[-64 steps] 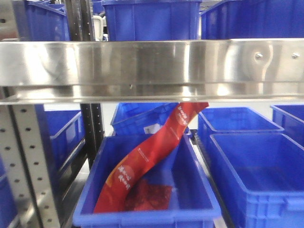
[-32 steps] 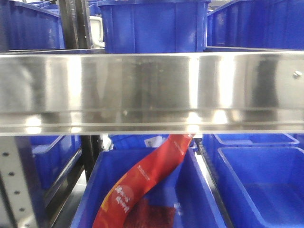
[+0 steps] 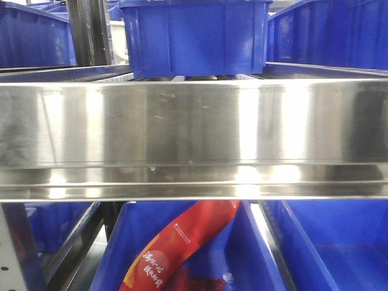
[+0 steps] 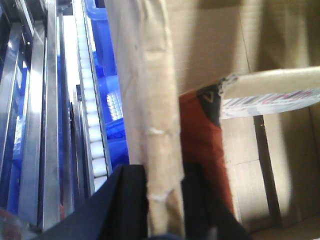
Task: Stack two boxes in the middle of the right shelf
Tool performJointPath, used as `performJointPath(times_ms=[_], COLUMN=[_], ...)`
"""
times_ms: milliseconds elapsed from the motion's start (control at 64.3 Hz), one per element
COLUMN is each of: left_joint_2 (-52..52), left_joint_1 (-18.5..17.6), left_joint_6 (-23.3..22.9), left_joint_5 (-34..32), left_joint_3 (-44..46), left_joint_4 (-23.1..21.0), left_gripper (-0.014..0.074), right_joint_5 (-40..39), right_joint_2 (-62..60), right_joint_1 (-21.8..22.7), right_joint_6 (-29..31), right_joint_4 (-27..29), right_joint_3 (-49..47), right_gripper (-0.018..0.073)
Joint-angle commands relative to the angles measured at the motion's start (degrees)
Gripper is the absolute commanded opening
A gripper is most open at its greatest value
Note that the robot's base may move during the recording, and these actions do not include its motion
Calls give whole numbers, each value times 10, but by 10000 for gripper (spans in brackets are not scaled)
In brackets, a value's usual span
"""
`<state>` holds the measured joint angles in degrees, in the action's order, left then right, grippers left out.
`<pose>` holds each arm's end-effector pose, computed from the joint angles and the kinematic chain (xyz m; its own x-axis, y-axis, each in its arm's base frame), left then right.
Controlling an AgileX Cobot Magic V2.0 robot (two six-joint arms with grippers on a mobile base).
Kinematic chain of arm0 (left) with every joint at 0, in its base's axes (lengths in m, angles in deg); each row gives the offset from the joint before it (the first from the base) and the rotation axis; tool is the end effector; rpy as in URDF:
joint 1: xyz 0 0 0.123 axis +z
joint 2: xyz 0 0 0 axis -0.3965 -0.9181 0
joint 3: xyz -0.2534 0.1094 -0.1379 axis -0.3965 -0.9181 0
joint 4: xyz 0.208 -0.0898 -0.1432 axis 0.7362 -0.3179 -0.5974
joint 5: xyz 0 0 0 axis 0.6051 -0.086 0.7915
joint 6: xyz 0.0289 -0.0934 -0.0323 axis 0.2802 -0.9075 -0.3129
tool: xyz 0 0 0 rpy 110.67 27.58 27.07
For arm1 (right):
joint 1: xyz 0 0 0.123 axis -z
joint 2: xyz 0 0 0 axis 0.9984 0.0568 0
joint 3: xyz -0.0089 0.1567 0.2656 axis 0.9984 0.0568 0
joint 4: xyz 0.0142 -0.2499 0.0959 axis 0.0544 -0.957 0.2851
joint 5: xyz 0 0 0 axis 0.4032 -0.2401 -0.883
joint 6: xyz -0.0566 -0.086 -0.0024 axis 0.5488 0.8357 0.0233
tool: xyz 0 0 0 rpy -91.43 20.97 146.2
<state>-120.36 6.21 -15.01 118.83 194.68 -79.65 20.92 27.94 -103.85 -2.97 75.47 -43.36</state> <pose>0.2917 -0.0881 0.5524 -0.5782 -0.0085 -0.8158 0.1801 0.9739 -0.1378 0.2742 0.0981 0.5407 -0.4626 -0.1416 -0.8752 -0.3979 0.9153 0.0622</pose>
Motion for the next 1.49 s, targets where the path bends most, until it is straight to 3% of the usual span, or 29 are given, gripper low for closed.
performJointPath(times_ms=[0, 1307, 1478], left_joint_2=[6, 3, -31], left_joint_1=[-2, -2, -2], left_joint_6=[-1, -1, -1], left_joint_5=[-28, -28, -18], left_joint_3=[7, 7, 3], left_joint_4=[-2, -2, 25], left_gripper=[-111, -111, -111], right_joint_5=[-25, -28, 13], right_joint_2=[-7, -7, 16], right_joint_1=[4, 4, 4], right_joint_6=[4, 4, 4], right_joint_4=[-9, 0, 0], right_joint_3=[-5, -5, -5], right_gripper=[-153, -153, -153])
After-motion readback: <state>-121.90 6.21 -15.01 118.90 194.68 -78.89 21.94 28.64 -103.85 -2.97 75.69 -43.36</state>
